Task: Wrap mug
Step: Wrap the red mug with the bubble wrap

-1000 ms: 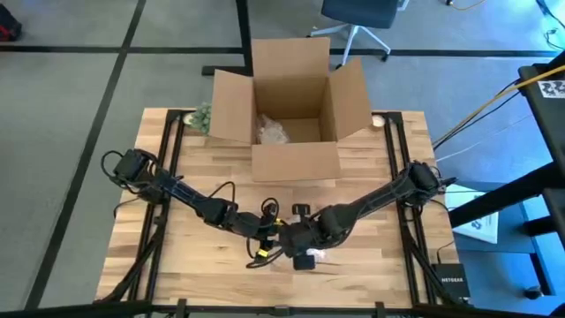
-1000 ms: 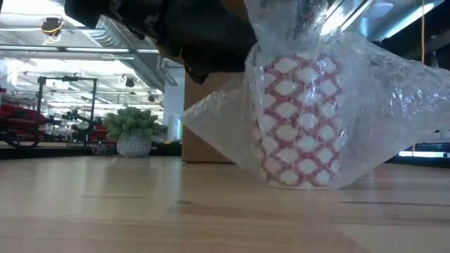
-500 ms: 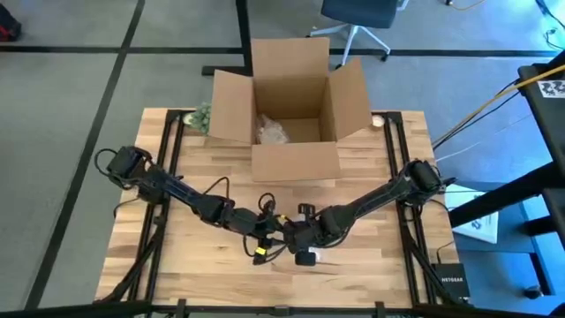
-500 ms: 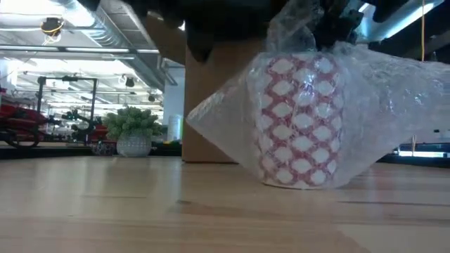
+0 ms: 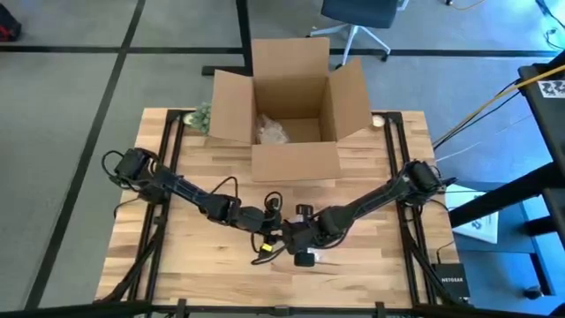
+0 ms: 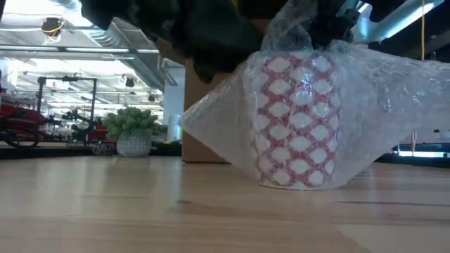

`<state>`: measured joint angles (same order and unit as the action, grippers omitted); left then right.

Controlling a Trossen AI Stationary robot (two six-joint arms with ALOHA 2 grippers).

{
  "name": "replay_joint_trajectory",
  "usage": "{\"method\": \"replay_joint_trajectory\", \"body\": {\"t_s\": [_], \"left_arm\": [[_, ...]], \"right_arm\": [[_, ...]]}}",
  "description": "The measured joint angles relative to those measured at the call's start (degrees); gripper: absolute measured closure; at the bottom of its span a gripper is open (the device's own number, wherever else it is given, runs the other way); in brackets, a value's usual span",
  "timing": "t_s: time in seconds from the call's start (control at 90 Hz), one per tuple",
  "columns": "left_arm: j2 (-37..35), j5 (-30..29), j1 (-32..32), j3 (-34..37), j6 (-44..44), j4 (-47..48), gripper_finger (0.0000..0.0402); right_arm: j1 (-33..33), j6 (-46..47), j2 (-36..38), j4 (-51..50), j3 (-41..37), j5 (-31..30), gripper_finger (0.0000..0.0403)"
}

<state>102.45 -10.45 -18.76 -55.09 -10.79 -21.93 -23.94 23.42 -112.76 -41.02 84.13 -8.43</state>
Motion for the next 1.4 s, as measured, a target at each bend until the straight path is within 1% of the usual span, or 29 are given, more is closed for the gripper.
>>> {"method": "replay_joint_trajectory", "body": {"t_s": [0.133,0.544,0.678,0.778,0.833,0.922,1.111,1.2,1.3,1.4], "left_arm": [[0.9,0.0,0.1,0.0,-0.5,-0.6,0.0274],[0.4,-0.1,0.0,0.0,-0.3,0.0,0.0274],[0.4,-0.1,0.0,0.0,-0.3,-0.1,0.0274],[0.4,-0.1,0.0,0.0,-0.3,-0.1,0.0274],[0.4,-0.1,0.0,0.0,-0.3,-0.1,0.0274],[0.4,-0.3,0.0,0.0,-0.3,-0.1,0.0274],[0.4,-0.3,0.0,0.0,1.4,-0.3,0.0274],[0.4,-0.1,0.0,0.0,1.5,-0.5,0.0274],[0.2,2.0,-0.2,0.1,1.8,-0.9,0.0274],[0.1,3.7,-0.6,0.1,3.7,-2.2,0.0274]], "right_arm": [[0.0,-0.1,-0.1,-2.3,1.8,0.6,0.0402],[-0.1,-0.5,-0.1,-22.3,14.9,0.6,0.0402],[-0.4,-0.6,0.0,-25.1,18.7,-0.1,0.0402],[-1.1,-1.7,0.1,-21.6,19.7,-2.1,0.0402],[-1.5,-2.6,0.1,-18.4,19.1,-1.7,0.0402],[-2.4,-2.8,0.1,-15.8,15.9,1.1,0.0402],[-3.1,-0.7,0.4,-3.4,5.4,1.0,0.0402],[-2.5,0.9,0.5,1.3,0.9,-1.0,0.0402],[-1.4,2.2,0.6,3.1,-1.9,-0.9,0.0402],[-0.6,2.2,0.6,3.6,-2.8,-0.4,0.0402]]}}
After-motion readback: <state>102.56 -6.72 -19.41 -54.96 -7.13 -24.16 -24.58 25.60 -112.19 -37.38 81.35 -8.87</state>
